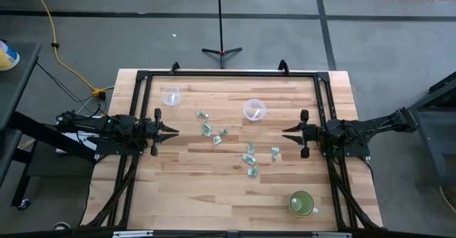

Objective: Pick and place Stevia / Truvia into bins

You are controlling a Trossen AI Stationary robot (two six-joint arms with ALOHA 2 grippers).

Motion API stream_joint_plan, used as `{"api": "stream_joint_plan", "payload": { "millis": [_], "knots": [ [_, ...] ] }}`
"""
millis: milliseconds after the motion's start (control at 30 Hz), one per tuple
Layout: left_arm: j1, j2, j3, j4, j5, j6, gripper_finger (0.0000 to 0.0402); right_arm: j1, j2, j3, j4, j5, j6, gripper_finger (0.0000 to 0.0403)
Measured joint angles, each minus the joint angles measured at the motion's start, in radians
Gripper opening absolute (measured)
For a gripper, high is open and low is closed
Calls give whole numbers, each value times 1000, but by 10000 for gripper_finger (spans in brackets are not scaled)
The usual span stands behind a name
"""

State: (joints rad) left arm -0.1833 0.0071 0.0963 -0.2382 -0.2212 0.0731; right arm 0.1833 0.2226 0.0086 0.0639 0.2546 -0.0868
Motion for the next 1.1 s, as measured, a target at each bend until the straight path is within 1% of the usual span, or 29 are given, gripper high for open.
{"api": "stream_joint_plan", "payload": {
  "millis": [600, 733, 800, 900, 1000, 1100],
  "knots": [
    [0, 0, 0, 0, 0, 0, 83, 0, 0, 0, 0, 6, -13, 71],
    [0, 0, 0, 0, 0, 0, 83, 0, -1, 0, 13, 110, -68, 71],
    [0, 0, 0, 0, 0, 0, 83, 0, 0, 0, 14, 134, -115, 71],
    [0, 0, 0, 4, 0, 0, 83, 0, 0, 0, 14, 124, -135, 71],
    [0, 0, 0, 5, 1, 0, 83, 0, 0, 0, 22, 59, -62, 71],
    [0, 0, 0, -6, 1, 0, 83, 0, 0, 0, 117, 65, -22, 71]
  ]
}}
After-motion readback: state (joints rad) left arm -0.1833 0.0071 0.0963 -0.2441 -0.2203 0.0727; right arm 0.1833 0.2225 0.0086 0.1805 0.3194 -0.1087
